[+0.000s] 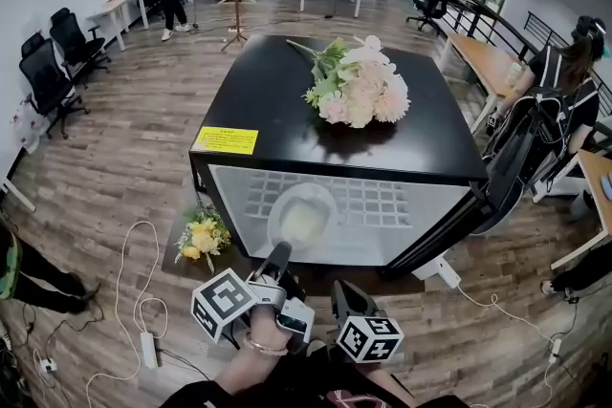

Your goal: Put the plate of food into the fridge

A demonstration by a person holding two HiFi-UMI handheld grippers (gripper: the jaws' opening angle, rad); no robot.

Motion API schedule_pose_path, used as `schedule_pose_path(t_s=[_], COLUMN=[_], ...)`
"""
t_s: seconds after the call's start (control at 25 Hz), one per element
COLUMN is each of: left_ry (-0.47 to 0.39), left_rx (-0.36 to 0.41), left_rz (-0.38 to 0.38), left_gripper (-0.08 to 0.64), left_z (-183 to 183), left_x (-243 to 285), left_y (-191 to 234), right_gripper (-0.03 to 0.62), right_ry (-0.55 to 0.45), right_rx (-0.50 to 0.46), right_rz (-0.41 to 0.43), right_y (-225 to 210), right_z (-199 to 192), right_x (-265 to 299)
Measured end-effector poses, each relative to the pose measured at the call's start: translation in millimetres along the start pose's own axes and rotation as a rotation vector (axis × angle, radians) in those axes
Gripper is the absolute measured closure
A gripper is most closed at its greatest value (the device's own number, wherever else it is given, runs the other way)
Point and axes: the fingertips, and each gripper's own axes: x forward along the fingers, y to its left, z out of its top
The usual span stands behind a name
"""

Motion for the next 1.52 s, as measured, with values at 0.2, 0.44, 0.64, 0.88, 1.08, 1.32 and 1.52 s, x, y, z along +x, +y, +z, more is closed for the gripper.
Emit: schedule_pose_path(t_s=[0.2, 0.44, 0.64, 0.88, 1.08, 1.32, 1.52], left_ry=[-0.012, -0.05, -0.06, -0.061, -0.062, -0.058, -0.047], left_rx=[-0.011, -0.025, -0.034, -0.049, -0.052, -0.055, -0.06], left_rz=[-0.001, 0.016, 0.027, 0.046, 0.054, 0.074, 0.081], left_gripper=[0.5, 0.505, 0.506, 0.511, 0.514, 0.517, 0.52], left_z=[0.2, 3.6, 3.5, 3.0, 4.0, 4.0, 3.4], left_x=[7.8, 17.4, 24.5, 31.3, 36.1, 40.9, 45.2], left_y=[0.6, 3.9, 3.8, 7.0, 6.4, 9.2, 8.7], right_gripper=[0.584, 0.584, 0.584, 0.584, 0.584, 0.584, 0.584], right_ry=[0.01, 0.008, 0.009, 0.024, 0.029, 0.033, 0.026], right_rx=[0.003, -0.002, 0.004, 0.008, 0.001, 0.011, 0.017], right_rz=[0.01, 0.022, 0.015, 0.028, 0.041, 0.03, 0.024], right_y=[-0.6, -2.4, -8.4, -8.2, -5.9, -9.7, -12.4], right_z=[-0.5, 3.1, 5.3, 3.0, 3.1, 1.3, 3.9], right_x=[2.5, 5.6, 6.6, 12.1, 15.5, 16.7, 17.9])
